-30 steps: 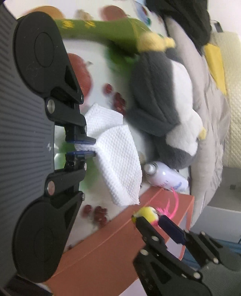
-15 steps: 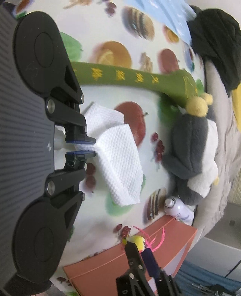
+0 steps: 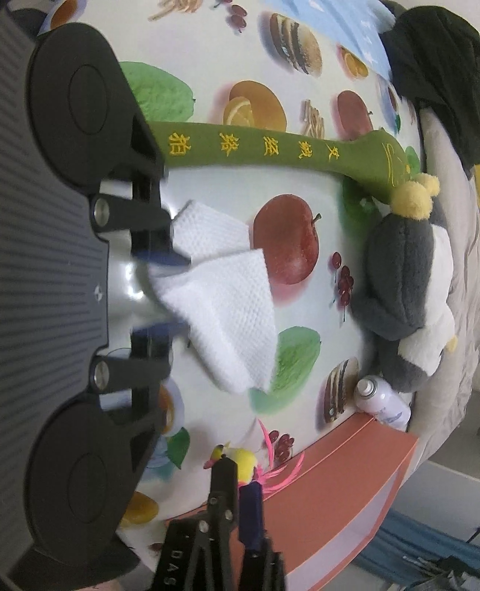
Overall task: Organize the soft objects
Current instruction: 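Lift the white towel with the left gripper while the right gripper lifts the feather toy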
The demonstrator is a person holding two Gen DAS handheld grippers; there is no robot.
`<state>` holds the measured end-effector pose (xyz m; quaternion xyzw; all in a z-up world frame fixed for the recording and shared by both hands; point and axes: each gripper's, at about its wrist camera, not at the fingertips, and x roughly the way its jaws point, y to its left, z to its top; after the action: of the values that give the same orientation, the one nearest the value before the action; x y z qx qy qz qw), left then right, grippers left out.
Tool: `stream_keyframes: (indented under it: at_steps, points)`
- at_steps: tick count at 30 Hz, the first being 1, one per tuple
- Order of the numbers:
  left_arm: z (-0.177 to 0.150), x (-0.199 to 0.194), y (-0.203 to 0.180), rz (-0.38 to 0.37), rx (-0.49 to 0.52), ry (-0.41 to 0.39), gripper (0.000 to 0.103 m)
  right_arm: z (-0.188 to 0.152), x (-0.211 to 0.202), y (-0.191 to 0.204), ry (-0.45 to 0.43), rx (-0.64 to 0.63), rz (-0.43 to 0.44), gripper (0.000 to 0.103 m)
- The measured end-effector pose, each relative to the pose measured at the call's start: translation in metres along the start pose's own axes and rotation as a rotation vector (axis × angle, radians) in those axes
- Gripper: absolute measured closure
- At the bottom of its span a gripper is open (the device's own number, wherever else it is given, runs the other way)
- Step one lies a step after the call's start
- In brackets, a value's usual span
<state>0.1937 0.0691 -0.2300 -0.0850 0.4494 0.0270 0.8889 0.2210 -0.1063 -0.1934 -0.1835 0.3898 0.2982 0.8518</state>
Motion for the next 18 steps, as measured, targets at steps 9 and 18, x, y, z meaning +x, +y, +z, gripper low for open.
stream_keyframes:
  at_steps: [9, 18]
  points:
    - [-0.005, -0.009, -0.002, -0.141, 0.08, -0.055, 0.042, -0.036, 0.009, 0.01, -0.065, 0.184, -0.049, 0.07]
    - [0.009, 0.005, -0.002, -0.134, 0.134, -0.095, 0.039, -0.051, 0.008, 0.007, -0.098, 0.312, -0.074, 0.07]
